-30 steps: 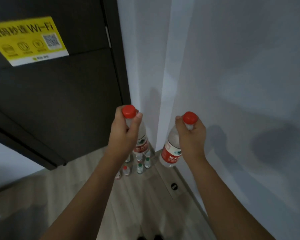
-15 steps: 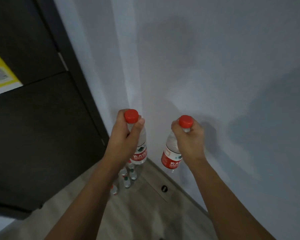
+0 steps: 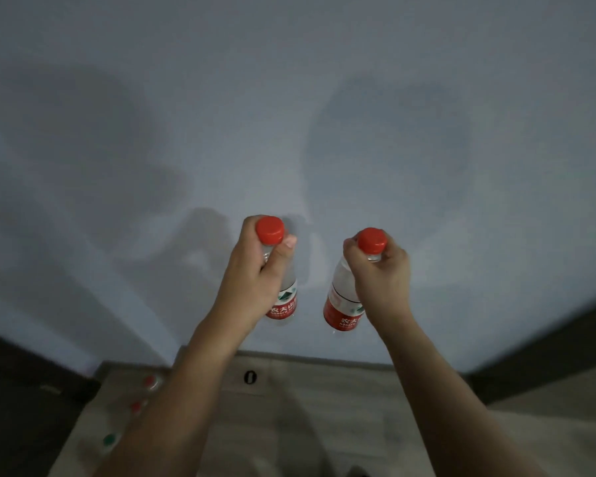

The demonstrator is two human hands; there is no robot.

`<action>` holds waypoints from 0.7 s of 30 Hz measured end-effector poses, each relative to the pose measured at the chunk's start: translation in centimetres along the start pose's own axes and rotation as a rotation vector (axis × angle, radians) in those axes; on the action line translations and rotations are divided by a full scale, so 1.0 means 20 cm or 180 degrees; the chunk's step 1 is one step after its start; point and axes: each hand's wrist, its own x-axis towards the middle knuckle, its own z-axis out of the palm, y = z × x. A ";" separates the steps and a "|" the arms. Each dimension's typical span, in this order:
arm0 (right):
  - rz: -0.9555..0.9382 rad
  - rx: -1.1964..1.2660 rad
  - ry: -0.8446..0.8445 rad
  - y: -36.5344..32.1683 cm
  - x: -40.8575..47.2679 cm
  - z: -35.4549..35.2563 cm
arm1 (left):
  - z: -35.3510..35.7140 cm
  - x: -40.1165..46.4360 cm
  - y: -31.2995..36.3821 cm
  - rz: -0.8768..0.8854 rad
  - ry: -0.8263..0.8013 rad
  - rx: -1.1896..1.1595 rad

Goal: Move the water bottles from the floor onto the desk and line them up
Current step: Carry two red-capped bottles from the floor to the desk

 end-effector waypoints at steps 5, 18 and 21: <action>0.0015 -0.0219 0.0656 0.05 -0.02 -0.44 | 0.39 0.02 0.17 0.0418 -0.0606 -0.0313; -0.0073 -0.0597 0.2235 0.05 -0.32 -1.66 | 1.40 -0.34 0.80 0.0826 -0.2121 -0.0901; -0.0115 -0.0642 0.2490 0.04 -0.43 -1.91 | 1.60 -0.46 0.95 0.0971 -0.2365 -0.0973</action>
